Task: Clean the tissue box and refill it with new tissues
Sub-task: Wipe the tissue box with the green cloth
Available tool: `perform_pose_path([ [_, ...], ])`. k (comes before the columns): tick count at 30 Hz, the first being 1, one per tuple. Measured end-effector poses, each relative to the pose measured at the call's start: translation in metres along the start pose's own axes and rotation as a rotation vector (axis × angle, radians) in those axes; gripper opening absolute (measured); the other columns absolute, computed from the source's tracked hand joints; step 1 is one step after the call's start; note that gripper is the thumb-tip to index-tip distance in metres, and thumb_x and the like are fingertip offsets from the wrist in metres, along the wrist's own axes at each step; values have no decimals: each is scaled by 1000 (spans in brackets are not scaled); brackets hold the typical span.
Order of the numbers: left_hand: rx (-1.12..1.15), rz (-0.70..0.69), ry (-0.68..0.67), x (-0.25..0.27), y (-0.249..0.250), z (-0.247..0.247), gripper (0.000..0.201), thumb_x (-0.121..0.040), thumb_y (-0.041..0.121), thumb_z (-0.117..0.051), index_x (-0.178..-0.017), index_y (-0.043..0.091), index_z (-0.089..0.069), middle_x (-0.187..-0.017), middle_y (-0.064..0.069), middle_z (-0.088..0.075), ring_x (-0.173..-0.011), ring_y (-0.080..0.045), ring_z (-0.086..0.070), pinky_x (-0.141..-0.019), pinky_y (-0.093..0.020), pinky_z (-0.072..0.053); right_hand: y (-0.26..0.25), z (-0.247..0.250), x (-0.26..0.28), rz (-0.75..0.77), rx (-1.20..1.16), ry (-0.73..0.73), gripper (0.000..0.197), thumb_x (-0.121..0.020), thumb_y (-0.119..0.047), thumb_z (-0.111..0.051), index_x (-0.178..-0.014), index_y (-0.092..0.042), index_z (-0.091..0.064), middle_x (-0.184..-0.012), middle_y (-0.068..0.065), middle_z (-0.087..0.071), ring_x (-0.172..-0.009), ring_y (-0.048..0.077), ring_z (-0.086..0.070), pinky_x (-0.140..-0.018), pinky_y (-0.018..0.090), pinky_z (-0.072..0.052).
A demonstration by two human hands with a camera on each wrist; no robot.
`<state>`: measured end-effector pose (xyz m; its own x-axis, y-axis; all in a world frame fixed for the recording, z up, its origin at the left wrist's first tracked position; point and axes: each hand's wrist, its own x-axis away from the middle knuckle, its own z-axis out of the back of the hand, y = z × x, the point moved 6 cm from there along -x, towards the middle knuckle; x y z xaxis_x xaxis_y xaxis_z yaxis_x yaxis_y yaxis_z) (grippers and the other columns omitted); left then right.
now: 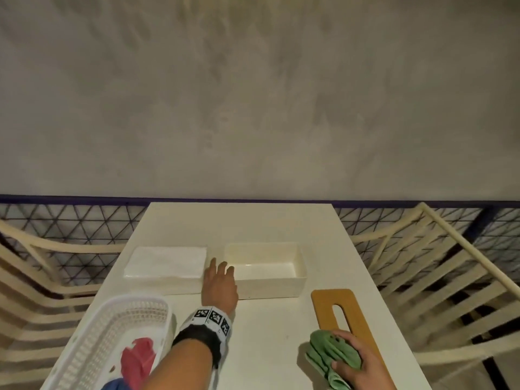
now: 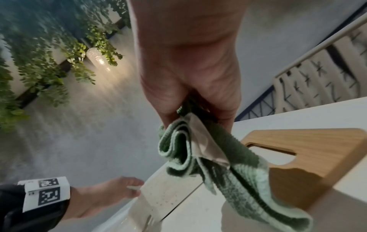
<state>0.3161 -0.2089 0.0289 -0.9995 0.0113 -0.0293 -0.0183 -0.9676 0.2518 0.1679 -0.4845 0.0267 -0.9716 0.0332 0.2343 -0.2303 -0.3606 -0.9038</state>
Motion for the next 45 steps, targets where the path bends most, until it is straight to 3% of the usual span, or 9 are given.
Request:
perform_pose_path([
  [6, -247, -109, -51, 3, 9, -5, 34, -90, 2, -40, -119, 8, -58, -155, -8, -22, -145, -29, -1, -120, -39, -3, 25, 19, 13, -40, 33, -19, 53, -69, 6, -73, -106, -28, -60, -113, -7, -62, -102, 3, -58, -74, -1, -41],
  [10, -169, -233, -178, 22, 26, -13, 26, -87, 0, -42, -102, 8, -62, -135, -14, -51, -140, -26, -26, -119, -35, -9, 30, 20, 18, -87, 0, 21, 58, -70, 6, -73, -113, -29, -57, -106, -4, -66, -88, 0, -64, -70, 2, -43],
  [13, 158, -239, -222, 42, 38, 3, 29, -81, 0, -43, -61, 20, -37, -69, 3, -57, -93, -24, -57, -75, -30, -42, 15, 18, 21, -76, -121, 89, 45, -72, 13, -69, -100, -22, -66, -101, 3, -70, -83, 4, -66, -64, 3, -45],
  [17, 524, -133, -213, 69, 38, 27, 37, -84, 14, -57, -58, 15, -31, -55, 3, -33, -49, -7, -34, -53, -28, -24, -39, 9, 20, 72, -182, 123, 41, -77, 2, -71, -97, -33, -65, -103, -4, -67, -92, 1, -63, -69, 8, -47],
  [22, 823, -63, -194, 107, 29, 49, 33, -77, 22, -60, -58, 3, -42, -58, -1, -32, -56, -11, -29, -56, -28, -22, -119, -42, 26, 450, 96, 89, 64, -78, 0, -69, -108, -53, -53, -124, -16, -43, -108, -12, -44, -87, -1, -35],
  [27, 1096, -5, -91, 130, 20, 74, 26, -85, 1, -59, -62, 11, -66, -58, -5, -64, -58, -11, -53, -56, -24, -41, -129, -100, 40, 723, 391, -29, 45, -89, -50, -46, -131, -35, -47, -134, -20, -33, -117, -4, -24, -102, 10, -24],
  [36, 1148, 66, 81, 148, 2, 94, 23, -83, 2, -60, -62, 11, -67, -55, 0, -62, -58, -12, -52, -56, -23, -40, -159, -106, 44, 776, 438, -68, 45, -86, -9, -57, -127, -28, -55, -130, -12, -45, -114, 4, -33, -101, 8, -22],
  [41, 1158, 19, 60, 158, 12, 102, 33, -84, -3, -59, -56, 16, -65, -49, 12, -59, -52, 2, -51, -52, -12, -37, -165, -72, 17, 638, 446, 144, 47, -84, 6, -56, -122, -20, -61, -126, -5, -53, -104, 10, -36, -99, 31, -40],
  [45, 1221, 16, 158, 151, 6, 115, 38, -83, -7, -58, -62, 21, -73, -60, 4, -68, -62, -8, -58, -61, -20, -45, -174, -104, 48, 837, 428, 40, 50, -79, 2, -62, -120, -26, -61, -125, -6, -55, -106, 7, -36, -94, 19, -34],
])
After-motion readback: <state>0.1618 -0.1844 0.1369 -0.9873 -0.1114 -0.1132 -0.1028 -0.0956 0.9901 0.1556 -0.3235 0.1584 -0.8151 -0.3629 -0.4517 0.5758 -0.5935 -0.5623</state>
